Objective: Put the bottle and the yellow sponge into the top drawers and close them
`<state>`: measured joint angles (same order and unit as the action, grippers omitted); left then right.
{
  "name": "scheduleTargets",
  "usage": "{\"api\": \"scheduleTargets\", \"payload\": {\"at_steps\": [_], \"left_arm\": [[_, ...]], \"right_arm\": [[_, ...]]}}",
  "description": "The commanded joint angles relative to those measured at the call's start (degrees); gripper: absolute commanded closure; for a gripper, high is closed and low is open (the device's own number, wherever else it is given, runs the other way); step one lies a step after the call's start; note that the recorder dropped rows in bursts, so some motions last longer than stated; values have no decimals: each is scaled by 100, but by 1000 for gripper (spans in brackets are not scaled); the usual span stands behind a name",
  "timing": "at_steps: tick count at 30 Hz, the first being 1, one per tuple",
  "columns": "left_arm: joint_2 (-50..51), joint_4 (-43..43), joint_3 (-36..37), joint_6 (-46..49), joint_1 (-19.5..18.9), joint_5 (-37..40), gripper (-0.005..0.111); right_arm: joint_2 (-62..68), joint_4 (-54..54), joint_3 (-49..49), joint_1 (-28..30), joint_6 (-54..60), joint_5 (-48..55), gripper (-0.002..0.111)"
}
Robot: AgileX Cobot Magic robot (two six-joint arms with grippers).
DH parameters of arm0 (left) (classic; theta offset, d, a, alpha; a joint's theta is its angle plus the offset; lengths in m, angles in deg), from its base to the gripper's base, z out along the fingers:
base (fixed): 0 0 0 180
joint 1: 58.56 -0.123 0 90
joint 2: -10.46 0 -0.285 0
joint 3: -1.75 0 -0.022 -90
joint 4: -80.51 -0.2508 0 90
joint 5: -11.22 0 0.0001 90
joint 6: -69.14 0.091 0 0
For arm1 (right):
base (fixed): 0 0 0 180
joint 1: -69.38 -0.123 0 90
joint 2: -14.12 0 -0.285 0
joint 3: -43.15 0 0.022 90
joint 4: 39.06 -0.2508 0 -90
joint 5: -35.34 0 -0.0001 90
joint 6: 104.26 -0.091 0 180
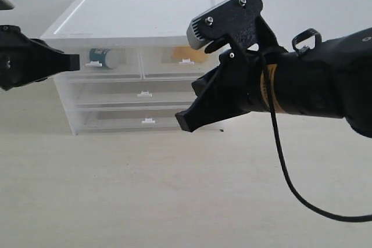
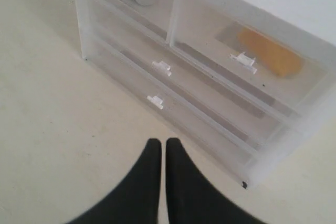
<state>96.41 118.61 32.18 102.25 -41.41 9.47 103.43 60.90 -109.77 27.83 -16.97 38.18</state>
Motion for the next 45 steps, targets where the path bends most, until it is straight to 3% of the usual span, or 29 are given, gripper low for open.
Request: {"api": "scheduleTargets", "payload": {"at_steps": [1, 7, 18, 29, 34, 45], "left_arm": [[-627, 35, 484, -216, -2, -341, 103], [-1638, 35, 976, -749, 119, -397, 103], [-3146, 35, 1653, -1062, 883, -406, 103], [-4057, 35, 2292, -1284, 888, -403, 103], [-4135, 35, 2339, -1562, 888, -375, 103], [-4135, 20, 2339, -1560, 874, -116, 103]], "right_arm": [[-366, -1, 218, 36, -72, 147, 108], [-1320, -1, 582, 36, -354, 503, 108], [-3207, -1, 1651, 36, -1103, 925, 108], [-4462, -1, 2650, 36, -1490, 1242, 108], [-4821, -1, 3104, 36, -1807, 1855, 108], [-4821, -1, 3338, 36, -1851, 1498, 108]]}}
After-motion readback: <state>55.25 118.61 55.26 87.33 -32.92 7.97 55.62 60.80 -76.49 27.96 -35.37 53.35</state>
